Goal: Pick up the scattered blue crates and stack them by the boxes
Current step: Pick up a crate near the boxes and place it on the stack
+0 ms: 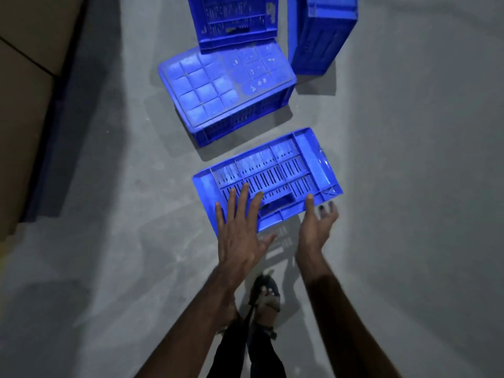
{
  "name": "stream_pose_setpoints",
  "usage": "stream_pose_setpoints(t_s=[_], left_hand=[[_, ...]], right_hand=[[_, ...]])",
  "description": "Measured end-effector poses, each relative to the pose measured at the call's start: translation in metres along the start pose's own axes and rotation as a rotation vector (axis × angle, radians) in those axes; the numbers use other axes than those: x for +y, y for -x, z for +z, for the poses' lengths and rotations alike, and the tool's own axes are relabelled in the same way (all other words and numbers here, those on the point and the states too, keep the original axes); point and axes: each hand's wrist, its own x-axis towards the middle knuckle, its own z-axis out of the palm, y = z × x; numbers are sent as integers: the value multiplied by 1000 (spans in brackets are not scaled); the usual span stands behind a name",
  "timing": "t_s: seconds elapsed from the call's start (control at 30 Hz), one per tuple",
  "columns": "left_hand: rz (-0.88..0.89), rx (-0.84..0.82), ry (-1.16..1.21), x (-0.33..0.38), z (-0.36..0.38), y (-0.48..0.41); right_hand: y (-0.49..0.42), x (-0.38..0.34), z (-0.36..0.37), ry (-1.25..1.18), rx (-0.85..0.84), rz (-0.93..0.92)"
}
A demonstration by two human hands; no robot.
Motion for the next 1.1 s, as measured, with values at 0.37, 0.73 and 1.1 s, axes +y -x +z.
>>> stream_pose_setpoints(t_s=[0.37, 0.73, 1.1], left_hand=[[88, -68, -195, -7, 22, -1], [-223, 53, 233, -15, 30, 5], [-282, 33, 493, -152, 99, 16]], right_hand=[[0, -3, 3, -93, -252, 23], [-12, -13, 80, 544, -571, -481], [-64, 59, 6, 582, -507, -240]])
